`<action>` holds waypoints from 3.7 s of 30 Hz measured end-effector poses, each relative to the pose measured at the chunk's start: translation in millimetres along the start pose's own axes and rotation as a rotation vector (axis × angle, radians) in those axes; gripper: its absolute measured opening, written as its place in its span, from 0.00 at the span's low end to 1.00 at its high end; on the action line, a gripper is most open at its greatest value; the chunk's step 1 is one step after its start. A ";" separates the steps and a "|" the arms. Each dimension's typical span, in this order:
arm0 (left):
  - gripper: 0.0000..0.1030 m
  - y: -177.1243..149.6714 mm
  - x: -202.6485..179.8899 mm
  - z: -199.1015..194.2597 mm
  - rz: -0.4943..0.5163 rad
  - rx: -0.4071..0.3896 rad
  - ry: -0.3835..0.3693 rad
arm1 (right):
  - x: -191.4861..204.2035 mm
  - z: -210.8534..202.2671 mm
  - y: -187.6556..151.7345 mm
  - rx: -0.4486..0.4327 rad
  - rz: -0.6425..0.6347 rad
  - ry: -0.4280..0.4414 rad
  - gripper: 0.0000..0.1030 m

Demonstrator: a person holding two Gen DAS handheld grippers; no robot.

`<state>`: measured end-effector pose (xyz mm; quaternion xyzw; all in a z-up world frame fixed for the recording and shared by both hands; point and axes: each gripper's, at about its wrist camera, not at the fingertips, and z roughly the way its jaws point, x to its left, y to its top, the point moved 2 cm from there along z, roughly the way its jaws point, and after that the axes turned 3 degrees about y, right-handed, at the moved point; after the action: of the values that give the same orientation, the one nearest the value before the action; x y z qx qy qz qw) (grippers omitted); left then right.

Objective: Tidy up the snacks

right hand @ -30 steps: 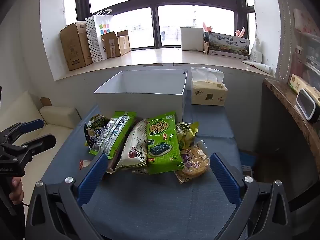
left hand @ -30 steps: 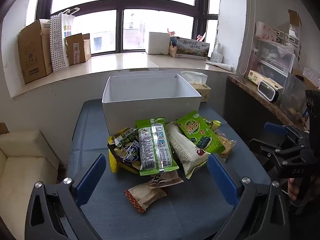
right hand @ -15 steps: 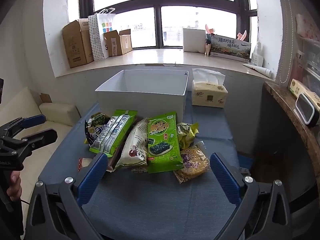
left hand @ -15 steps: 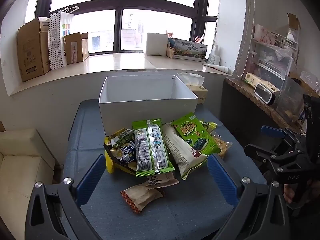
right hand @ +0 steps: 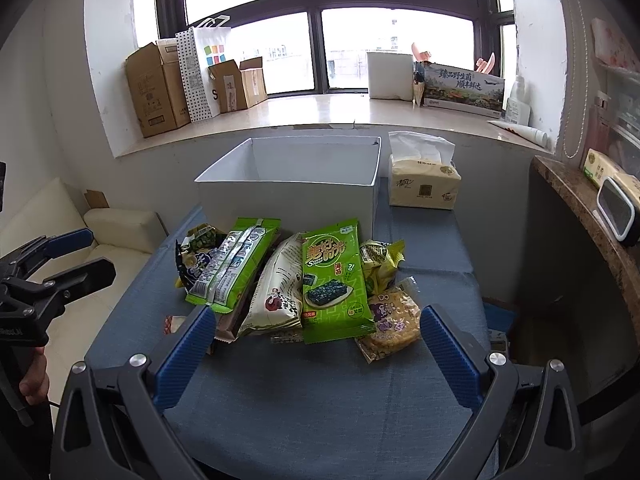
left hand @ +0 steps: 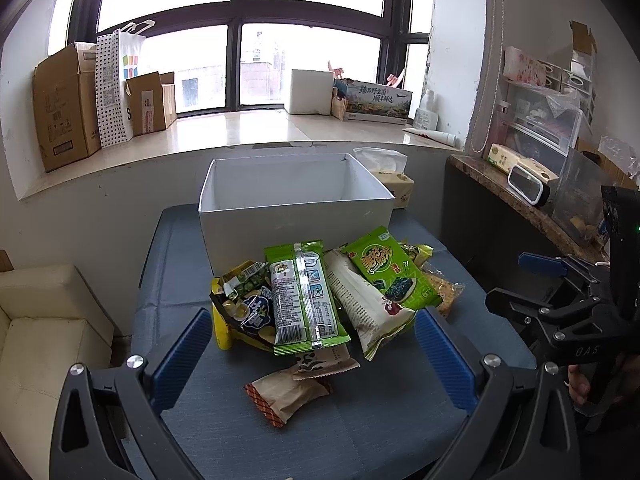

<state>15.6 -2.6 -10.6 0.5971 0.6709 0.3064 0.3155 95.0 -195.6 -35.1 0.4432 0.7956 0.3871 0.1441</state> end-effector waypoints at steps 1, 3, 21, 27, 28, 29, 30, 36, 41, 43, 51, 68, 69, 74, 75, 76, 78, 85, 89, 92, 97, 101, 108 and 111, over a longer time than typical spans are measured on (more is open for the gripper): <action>1.00 -0.2 0.0 0.2 0.001 0.001 0.004 | 0.4 0.4 -0.2 0.001 -0.002 -0.004 1.00; 1.00 -0.2 0.7 -0.1 -0.001 0.000 0.005 | 1.0 1.2 -0.6 0.003 -0.003 -0.003 1.00; 1.00 -0.5 1.4 -1.8 0.007 -0.003 0.011 | 1.6 2.0 -2.0 0.009 -0.005 -0.003 1.00; 1.00 -0.9 2.0 -0.7 0.005 0.001 0.022 | 2.2 3.8 -3.4 0.016 -0.005 -0.003 1.00; 1.00 -0.9 1.9 -1.1 0.006 0.000 0.021 | 2.6 4.1 -3.5 0.018 -0.005 -0.003 1.00; 1.00 -0.9 1.6 -1.5 0.007 -0.002 0.023 | 2.6 4.2 -3.5 0.019 -0.006 -0.004 1.00; 1.00 -0.9 1.2 -1.9 0.009 -0.003 0.024 | 2.6 4.3 -3.6 0.019 -0.005 -0.004 1.00; 1.00 -0.9 0.1 -3.6 0.013 -0.006 0.026 | 2.9 4.6 -4.2 0.020 -0.003 -0.008 1.00; 1.00 0.0 0.0 -3.3 0.017 -0.004 0.024 | 4.2 5.5 -5.1 0.023 -0.006 -0.007 1.00; 1.00 -0.5 0.1 -2.8 0.015 -0.002 0.023 | 4.1 5.5 -5.3 0.023 -0.006 -0.008 1.00; 1.00 -1.0 0.3 0.6 0.015 0.009 0.019 | 1.7 5.3 -6.6 0.021 0.003 -0.012 1.00; 1.00 0.3 13.4 86.2 -0.063 0.194 0.042 | -10.8 2.3 -13.6 0.027 0.030 -0.029 1.00; 1.00 -0.1 14.8 96.2 -0.068 0.209 0.041 | -12.7 2.3 -14.8 0.028 0.036 -0.032 1.00; 1.00 -5.0 11.0 138.2 -0.081 0.292 0.047 | -21.1 3.6 -19.6 0.039 0.061 -0.038 1.00; 1.00 -6.2 7.8 145.6 -0.073 0.311 0.053 | -22.2 3.8 -20.7 0.041 0.065 -0.039 1.00; 1.00 -7.6 4.5 152.2 -0.065 0.323 0.067 | -23.1 4.2 -21.2 0.043 0.068 -0.040 1.00; 1.00 -10.4 1.0 165.7 -0.051 0.345 0.111 | -23.8 5.1 -21.9 0.046 0.072 -0.043 1.00; 0.82 -16.5 -3.6 186.8 -0.016 0.378 0.172 | -27.3 6.5 -25.1 0.055 0.080 -0.050 1.00; 0.71 -16.7 -6.0 180.5 -0.015 0.375 0.134 | -27.7 8.6 -27.0 0.061 0.089 -0.046 1.00; 0.70 -17.9 -4.5 175.7 -0.021 0.368 0.117 | -26.4 10.1 -27.5 0.065 0.085 -0.047 1.00; 0.70 -14.3 5.4 144.5 -0.038 0.303 0.083 | -27.8 10.6 -27.5 0.062 0.091 -0.048 1.00; 0.70 -14.5 15.5 110.6 -0.055 0.227 0.074 | -32.7 15.1 -25.2 0.061 0.097 -0.047 1.00; 0.70 -20.7 28.9 58.6 -0.047 0.140 0.071 | -47.3 55.5 -10.5 0.106 0.080 -0.104 1.00; 0.70 -22.7 29.8 42.4 -0.037 0.126 0.078 | -44.4 77.6 -1.6 0.117 0.048 -0.124 1.00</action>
<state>32.6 26.2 -56.2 0.5908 0.7117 0.2805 0.2564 163.6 -194.5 -92.5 0.4928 0.7956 0.3151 0.1576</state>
